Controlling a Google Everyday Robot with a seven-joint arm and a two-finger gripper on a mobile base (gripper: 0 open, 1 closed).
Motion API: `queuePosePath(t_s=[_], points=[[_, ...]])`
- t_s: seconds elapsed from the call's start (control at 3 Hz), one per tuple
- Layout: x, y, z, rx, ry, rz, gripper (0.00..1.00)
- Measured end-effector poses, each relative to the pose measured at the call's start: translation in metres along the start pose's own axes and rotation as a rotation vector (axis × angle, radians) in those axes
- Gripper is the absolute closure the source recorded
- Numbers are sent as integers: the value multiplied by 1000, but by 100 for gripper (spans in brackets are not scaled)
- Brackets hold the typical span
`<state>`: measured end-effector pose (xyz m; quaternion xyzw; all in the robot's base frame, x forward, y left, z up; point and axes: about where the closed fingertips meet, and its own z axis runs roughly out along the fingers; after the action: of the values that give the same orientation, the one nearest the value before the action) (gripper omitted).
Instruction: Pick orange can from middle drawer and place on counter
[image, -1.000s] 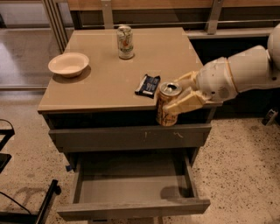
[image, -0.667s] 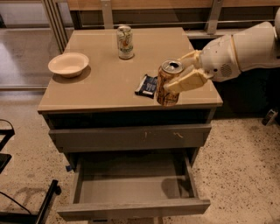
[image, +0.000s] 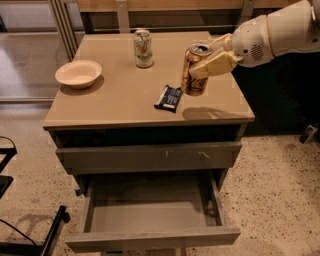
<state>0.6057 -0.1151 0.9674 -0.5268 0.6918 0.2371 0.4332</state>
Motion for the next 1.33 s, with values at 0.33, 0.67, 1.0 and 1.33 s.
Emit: queuePosePath(t_s=[0.33,0.67,1.0,1.33], points=[[11,-23,-4,32,10,58,100],[30,-37,-4,56,25,119,100],[43,-40,0,60,32,143,100],[74,-35,35,39,45,132,100]])
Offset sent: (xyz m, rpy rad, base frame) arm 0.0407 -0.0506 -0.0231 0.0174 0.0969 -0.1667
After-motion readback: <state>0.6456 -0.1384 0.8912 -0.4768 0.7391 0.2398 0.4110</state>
